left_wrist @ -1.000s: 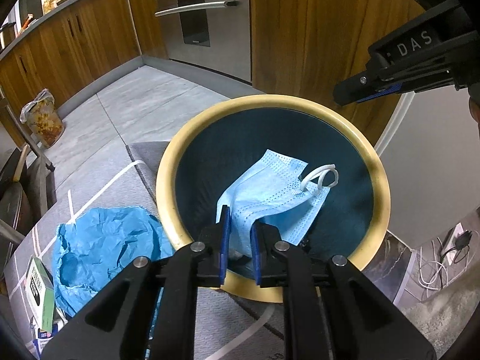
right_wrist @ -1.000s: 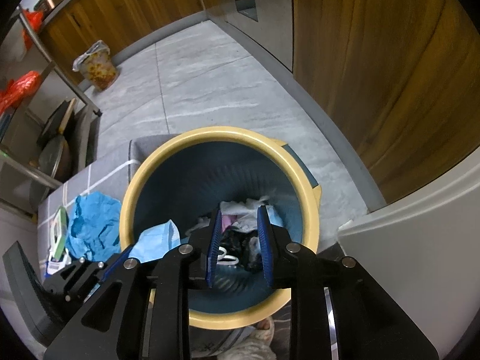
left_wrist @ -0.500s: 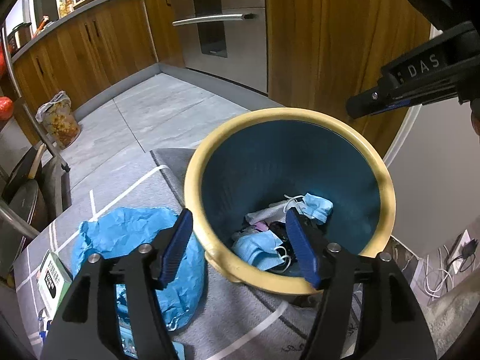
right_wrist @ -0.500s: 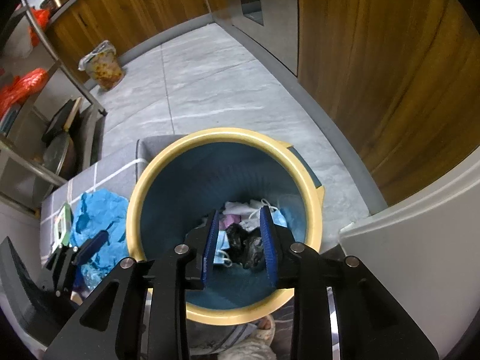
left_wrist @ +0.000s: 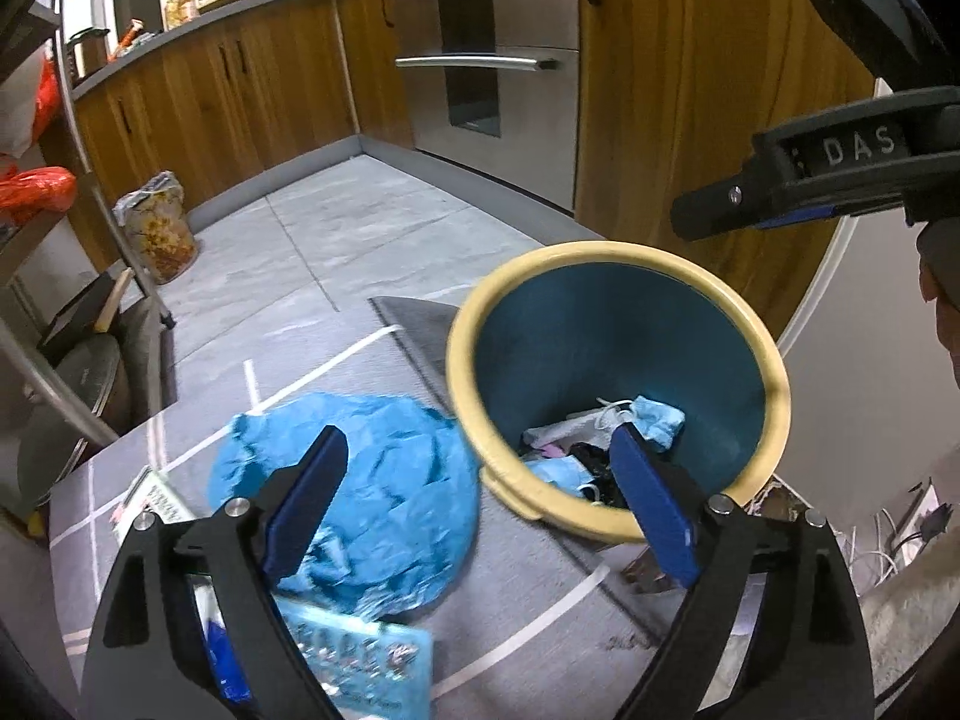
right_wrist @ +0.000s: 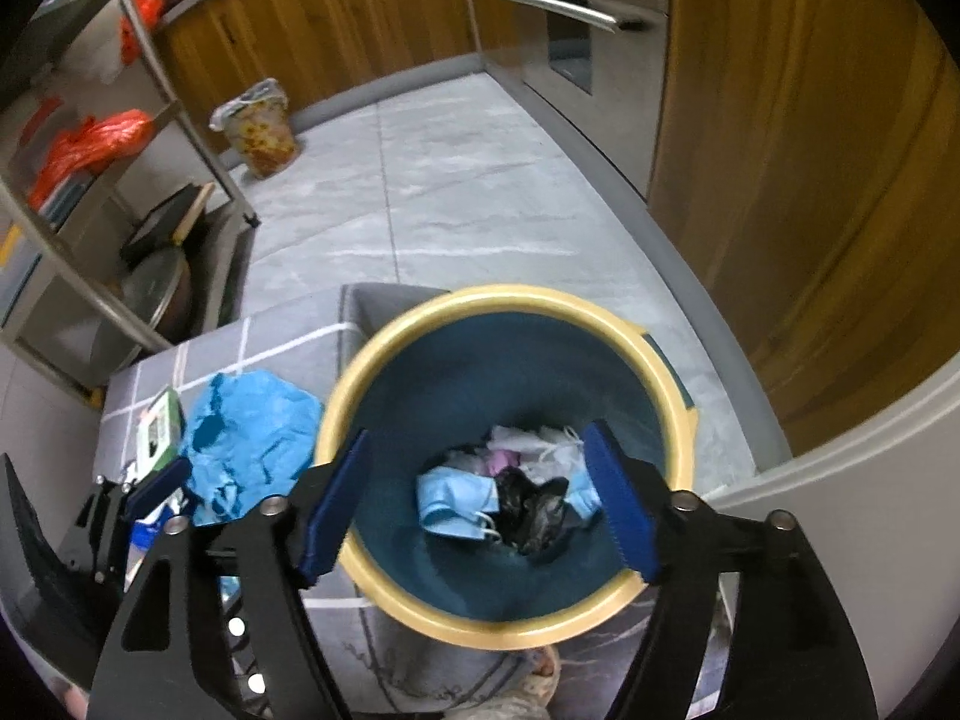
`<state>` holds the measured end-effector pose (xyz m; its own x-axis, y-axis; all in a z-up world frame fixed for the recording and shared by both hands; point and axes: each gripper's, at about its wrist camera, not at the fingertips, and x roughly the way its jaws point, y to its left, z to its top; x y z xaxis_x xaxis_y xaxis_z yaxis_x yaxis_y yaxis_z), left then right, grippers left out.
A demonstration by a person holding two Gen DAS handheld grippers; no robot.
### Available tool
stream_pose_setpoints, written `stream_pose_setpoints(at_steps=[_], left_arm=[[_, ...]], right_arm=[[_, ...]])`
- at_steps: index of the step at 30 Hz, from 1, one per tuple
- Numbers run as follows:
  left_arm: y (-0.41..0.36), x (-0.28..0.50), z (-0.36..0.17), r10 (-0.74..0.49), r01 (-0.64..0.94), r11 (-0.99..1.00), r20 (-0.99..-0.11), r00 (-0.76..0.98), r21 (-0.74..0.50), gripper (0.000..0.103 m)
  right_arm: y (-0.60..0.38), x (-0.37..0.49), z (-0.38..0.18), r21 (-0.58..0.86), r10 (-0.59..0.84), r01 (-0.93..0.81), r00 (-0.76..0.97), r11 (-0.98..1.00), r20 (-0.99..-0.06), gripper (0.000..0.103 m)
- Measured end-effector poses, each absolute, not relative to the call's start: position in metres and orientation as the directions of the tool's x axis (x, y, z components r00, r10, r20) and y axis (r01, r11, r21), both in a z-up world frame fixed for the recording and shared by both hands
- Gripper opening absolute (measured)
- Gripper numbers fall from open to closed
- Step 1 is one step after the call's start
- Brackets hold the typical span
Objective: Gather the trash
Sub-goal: 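Move both open tools back over the remaining trash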
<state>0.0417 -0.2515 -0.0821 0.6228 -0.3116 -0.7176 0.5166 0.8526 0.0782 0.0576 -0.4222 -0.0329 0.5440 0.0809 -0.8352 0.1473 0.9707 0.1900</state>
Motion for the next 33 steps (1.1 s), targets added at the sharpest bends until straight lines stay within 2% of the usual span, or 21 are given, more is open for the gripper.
stream_pose_setpoints(at_steps=[12, 21, 28, 33], left_arm=[[-0.182, 0.031, -0.071, -0.220, 0.416, 0.902, -0.707, 0.672, 0.115, 0.090], [-0.108, 0.033, -0.062, -0.143, 0.269, 0.960, -0.703, 0.697, 0.072, 0.093], [-0.062, 0.034, -0.073, -0.073, 0.182, 0.980, -0.712, 0.698, 0.078, 0.093], [-0.028, 0.044, -0.084, -0.030, 0.096, 0.994, -0.733, 0.680, 0.047, 0.093]], right_arm=[[-0.369, 0.061, -0.016, 0.195, 0.120, 0.070, 0.577, 0.978, -0.808, 0.082], [-0.320, 0.072, -0.012, 0.207, 0.155, 0.029, 0.567, 0.978, -0.809, 0.082], [-0.267, 0.090, -0.030, 0.202, 0.188, -0.025, 0.494, 0.979, -0.849, 0.082], [-0.252, 0.101, -0.041, 0.191, 0.170, -0.001, 0.464, 0.982, -0.869, 0.082]])
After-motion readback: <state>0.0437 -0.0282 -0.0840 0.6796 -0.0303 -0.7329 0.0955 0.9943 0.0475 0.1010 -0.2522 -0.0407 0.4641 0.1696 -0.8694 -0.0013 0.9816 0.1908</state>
